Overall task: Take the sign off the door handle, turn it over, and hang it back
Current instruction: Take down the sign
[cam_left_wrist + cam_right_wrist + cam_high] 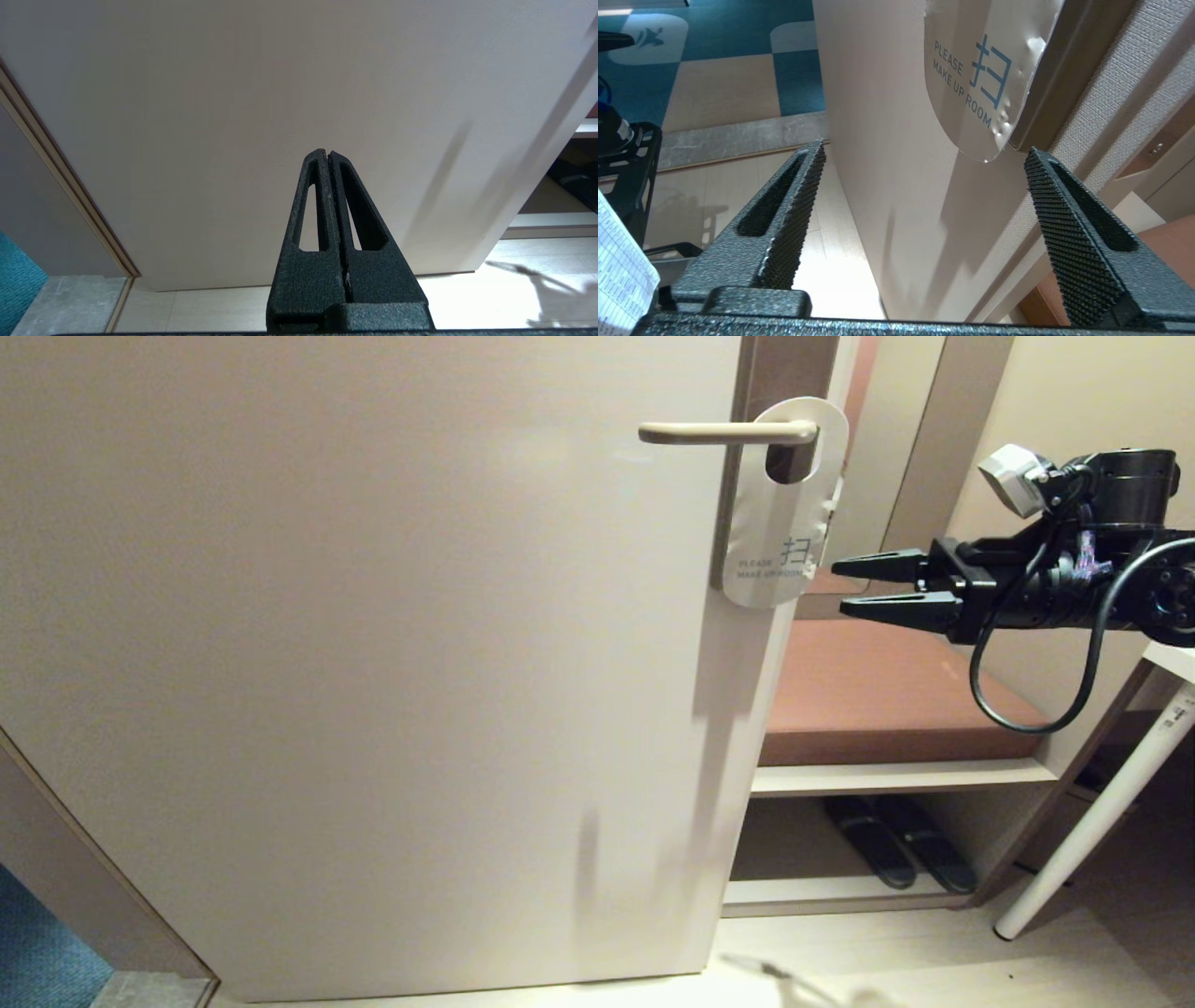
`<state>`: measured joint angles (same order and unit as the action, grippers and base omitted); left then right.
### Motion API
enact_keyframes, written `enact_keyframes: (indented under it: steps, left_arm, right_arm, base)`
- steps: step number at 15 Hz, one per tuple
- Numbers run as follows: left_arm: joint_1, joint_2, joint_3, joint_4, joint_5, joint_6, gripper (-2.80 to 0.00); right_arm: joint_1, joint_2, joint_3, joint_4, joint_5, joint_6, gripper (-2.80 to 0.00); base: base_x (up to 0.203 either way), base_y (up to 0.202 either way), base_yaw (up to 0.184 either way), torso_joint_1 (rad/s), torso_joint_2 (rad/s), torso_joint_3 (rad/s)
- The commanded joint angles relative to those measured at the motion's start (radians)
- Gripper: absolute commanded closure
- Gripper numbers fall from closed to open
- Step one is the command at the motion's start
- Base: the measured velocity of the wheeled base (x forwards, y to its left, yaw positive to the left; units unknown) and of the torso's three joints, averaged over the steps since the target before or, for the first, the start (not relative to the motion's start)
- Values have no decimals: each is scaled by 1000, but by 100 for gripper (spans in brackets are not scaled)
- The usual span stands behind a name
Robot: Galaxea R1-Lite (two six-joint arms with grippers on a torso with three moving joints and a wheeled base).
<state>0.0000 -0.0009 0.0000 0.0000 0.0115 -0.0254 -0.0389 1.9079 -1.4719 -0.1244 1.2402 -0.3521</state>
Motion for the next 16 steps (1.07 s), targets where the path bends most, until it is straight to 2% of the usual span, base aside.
enact_keyframes:
  steps: [1, 4, 16]
  left_arm:
    - [0, 1, 0, 0, 1, -1, 0]
    - [0, 1, 0, 0, 1, -1, 0]
    - [0, 1, 0, 0, 1, -1, 0]
  right_arm:
    - [9, 0, 1, -1, 8, -2, -280]
    - [20, 8, 1, -1, 33, -2, -280]
    - [43, 23, -11, -1, 45, 1, -280]
  base:
    - [0, 0, 0, 0, 0, 0]
    - [0, 0, 0, 0, 0, 0]
    - [0, 0, 0, 0, 0, 0]
